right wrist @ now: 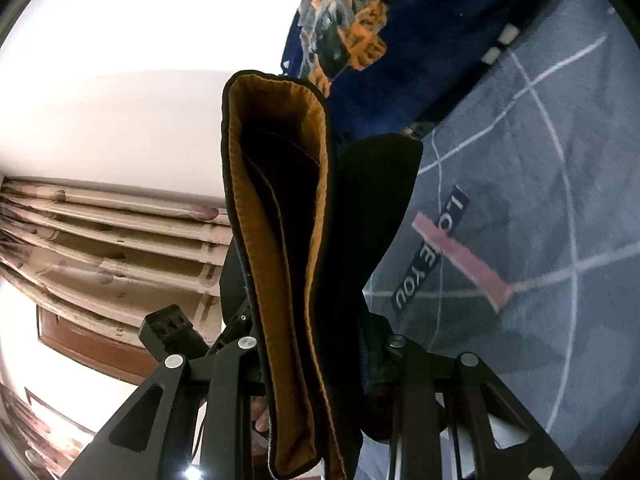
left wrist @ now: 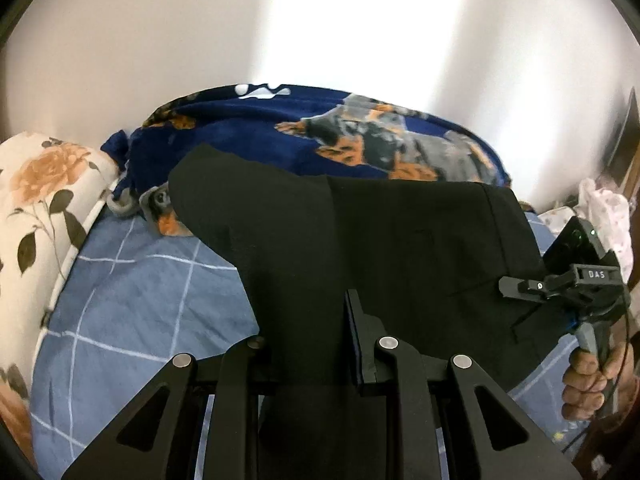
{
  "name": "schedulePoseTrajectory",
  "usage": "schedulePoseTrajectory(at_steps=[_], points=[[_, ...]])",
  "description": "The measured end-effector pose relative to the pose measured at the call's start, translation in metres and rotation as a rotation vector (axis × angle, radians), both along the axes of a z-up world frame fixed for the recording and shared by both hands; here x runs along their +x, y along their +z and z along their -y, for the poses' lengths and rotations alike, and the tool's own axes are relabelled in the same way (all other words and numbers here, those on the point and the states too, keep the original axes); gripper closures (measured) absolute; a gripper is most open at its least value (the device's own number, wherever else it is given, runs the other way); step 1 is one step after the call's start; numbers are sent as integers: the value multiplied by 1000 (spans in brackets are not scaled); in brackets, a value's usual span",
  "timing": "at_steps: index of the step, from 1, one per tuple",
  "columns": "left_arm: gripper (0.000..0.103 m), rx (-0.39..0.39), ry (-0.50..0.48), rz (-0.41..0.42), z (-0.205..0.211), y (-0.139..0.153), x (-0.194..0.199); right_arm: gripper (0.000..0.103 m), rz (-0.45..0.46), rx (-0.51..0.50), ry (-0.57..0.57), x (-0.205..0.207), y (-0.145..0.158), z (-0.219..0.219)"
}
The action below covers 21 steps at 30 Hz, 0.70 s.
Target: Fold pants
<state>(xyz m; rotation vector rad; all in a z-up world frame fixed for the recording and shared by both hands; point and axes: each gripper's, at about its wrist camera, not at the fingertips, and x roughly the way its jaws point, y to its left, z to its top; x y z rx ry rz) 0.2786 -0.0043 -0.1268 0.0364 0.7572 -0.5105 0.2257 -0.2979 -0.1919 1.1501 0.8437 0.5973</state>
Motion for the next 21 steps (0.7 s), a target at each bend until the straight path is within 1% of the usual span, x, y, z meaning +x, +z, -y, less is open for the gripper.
schedulePoseTrajectory(at_steps=[3,9,11,15,18,20,21], points=[[81,25,10,-3,-1,-11,18,76,-11,-16,2,19,-9,-2],[81,49,31,-58,-6,-42,48,76,-54,-33,6,46,-31,-8],[81,57,20,-80,-8,-54,56,76,-71,-46,7,52,-40,-9],[80,52,33,-112,-13,-73,64,76,-98,-52,-8,57,-54,-6],[77,61,43,-114,-13,-80,65,76,-110,-66,-9,60,-61,-4],[71,64,58,-115,-15,-85,67,76,-117,-77,-11,58,-66,-2],[67,58,44,-119,-16,-87,69,76,-118,-79,-12,57,-66,-1]])
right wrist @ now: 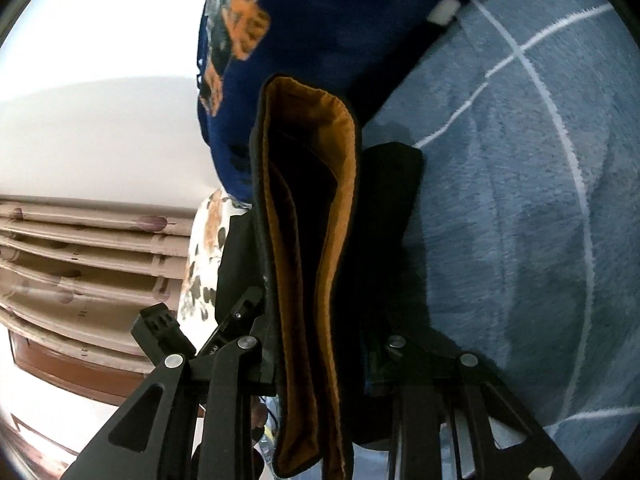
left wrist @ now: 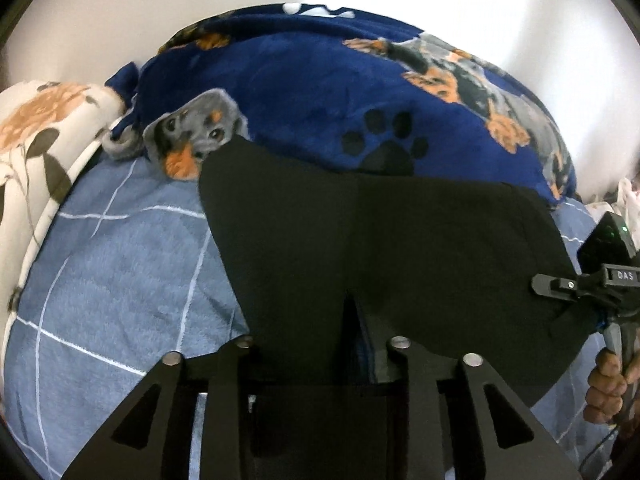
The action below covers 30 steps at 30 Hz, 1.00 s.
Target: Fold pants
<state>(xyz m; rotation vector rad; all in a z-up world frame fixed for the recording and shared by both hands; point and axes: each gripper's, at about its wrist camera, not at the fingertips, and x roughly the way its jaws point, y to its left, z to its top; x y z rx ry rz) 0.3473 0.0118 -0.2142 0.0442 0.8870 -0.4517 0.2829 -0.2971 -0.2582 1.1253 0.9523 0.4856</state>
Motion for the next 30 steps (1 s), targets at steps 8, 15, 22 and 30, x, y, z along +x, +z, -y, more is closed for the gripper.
schedulePoseTrajectory(at_steps=[8,15,22,30], points=[[40,11,74,10,-10,-15,3,76,20,-119,-6,-6,1,-3],[14,53,132,21,-16,-21,8,73,41,-274,-32,-14,12,-12],[14,202,208,192,-22,10,-30,50,73,-388,-106,-29,46,-17],[5,135,193,365,-26,79,-121,28,240,-595,-147,-109,118,-50]])
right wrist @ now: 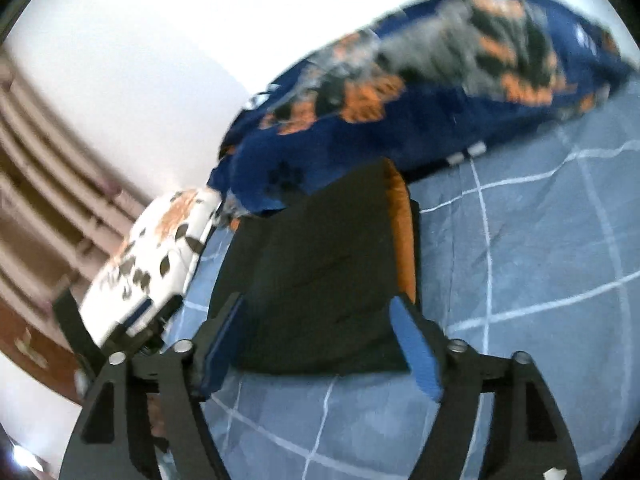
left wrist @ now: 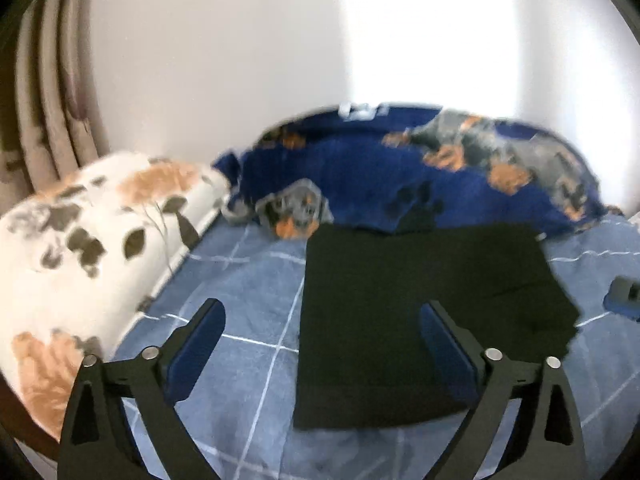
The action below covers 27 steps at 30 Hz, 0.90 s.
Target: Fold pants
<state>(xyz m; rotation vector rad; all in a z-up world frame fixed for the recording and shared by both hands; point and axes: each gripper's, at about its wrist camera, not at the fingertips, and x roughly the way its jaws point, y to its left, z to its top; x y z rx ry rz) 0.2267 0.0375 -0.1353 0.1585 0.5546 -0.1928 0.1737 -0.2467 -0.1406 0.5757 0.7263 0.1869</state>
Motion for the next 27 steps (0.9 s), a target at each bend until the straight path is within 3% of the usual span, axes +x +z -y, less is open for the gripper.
schedulePoseTrajectory(at_steps=[4,13,16,23,27], points=[[0,-14,-8,68,6,30,-50,19,49,-103,-28,-47,20,-24],[0,-21,27,233,6,79,-143,11,109,-94,-49,-113,42,-39],[0,-60,-38,222,5,89,-159,10,124,-89,-51,-127,46,-40],[0,-44,-104,208,19,101,-184,9,141,-110,-41,-151,55,-47],[0,-94,-138,221,17,107,-198,8,162,-137,-56,-163,63,-49]])
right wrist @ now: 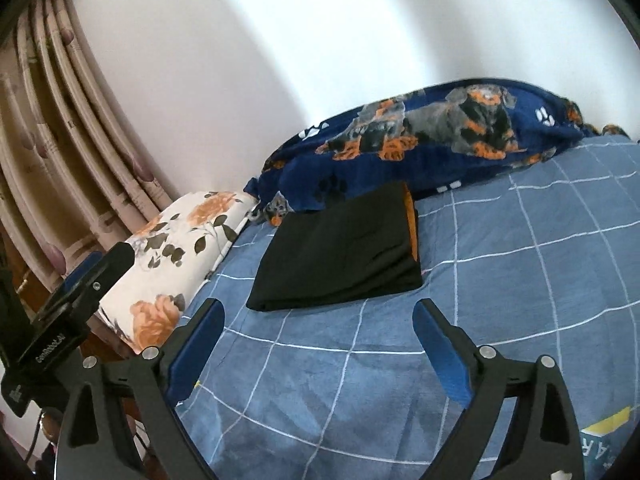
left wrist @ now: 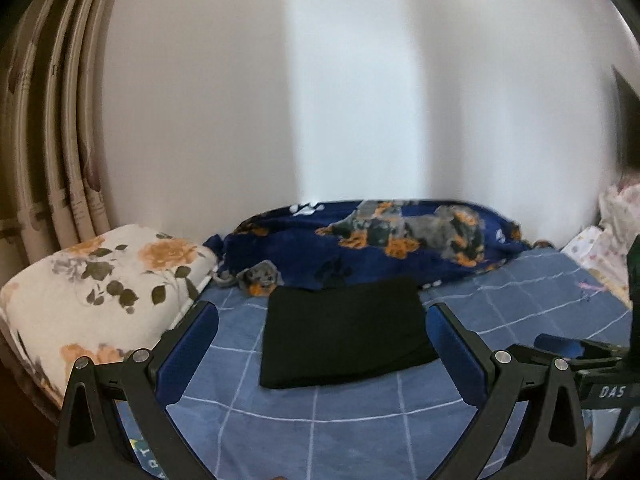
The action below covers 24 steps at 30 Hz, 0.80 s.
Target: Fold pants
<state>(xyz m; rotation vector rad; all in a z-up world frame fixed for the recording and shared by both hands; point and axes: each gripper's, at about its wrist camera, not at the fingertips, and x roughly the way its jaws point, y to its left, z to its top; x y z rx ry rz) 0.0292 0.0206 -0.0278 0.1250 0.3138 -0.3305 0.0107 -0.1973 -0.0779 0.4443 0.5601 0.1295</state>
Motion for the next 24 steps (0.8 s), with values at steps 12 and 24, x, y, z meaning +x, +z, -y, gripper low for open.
schedulePoseTrajectory(at_steps=[12,24], points=[[0,-109,-12,28,-19,12,-17,4,9,-11,-12,-18,9,-6],[0,-83,-52,-25,-14,3,-16,2,13,-28,-18,-24,12,-12]])
